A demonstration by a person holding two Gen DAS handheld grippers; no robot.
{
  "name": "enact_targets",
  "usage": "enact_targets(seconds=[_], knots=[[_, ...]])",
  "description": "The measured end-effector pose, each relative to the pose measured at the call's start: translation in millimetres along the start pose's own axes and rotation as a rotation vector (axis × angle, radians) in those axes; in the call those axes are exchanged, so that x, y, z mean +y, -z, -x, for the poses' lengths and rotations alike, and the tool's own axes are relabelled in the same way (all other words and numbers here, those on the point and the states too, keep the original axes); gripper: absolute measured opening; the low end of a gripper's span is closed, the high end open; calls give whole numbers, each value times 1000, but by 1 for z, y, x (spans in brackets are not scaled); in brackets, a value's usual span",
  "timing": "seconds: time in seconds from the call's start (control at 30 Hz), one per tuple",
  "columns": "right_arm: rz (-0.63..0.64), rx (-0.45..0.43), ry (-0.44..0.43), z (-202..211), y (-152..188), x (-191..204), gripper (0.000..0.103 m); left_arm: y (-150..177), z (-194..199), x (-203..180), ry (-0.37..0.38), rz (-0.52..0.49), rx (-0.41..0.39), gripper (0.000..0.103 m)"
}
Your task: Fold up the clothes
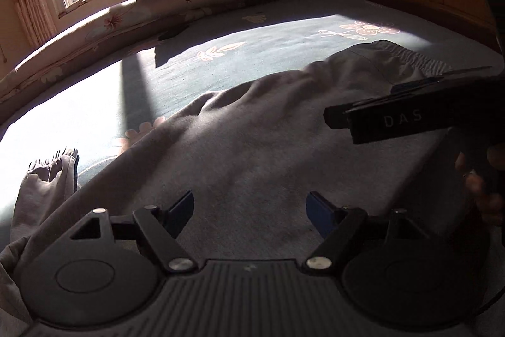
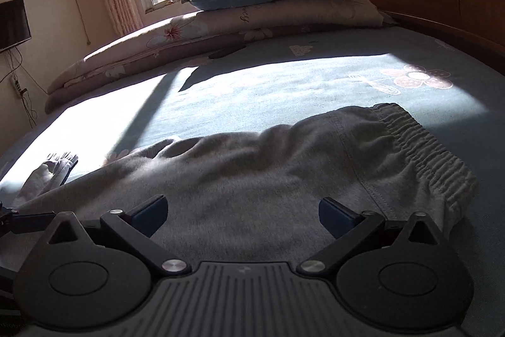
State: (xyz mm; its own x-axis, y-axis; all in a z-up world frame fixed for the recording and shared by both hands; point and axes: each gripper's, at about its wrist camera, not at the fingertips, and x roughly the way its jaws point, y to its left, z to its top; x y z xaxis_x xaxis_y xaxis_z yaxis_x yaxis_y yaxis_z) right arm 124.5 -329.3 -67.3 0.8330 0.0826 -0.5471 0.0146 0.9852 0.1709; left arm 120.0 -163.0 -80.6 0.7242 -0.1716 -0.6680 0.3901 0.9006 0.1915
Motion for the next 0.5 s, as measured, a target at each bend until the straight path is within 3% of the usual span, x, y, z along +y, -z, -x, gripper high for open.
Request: enact_targets(seconds=[0.1,0.23,0.4,0.5], knots=[[98,5,32,-7,3,17,103,10,-3,-5,-11,42,14,79],[38,1,32,-11,0,9,103,14,-10,-2,15,137,28,79],[-22,66,87,-30,7,-14,103,18,-22,16,56,301,54,93],[-24,80,79,-35,12,-19,103,18,-25,16,61,300,55,99]])
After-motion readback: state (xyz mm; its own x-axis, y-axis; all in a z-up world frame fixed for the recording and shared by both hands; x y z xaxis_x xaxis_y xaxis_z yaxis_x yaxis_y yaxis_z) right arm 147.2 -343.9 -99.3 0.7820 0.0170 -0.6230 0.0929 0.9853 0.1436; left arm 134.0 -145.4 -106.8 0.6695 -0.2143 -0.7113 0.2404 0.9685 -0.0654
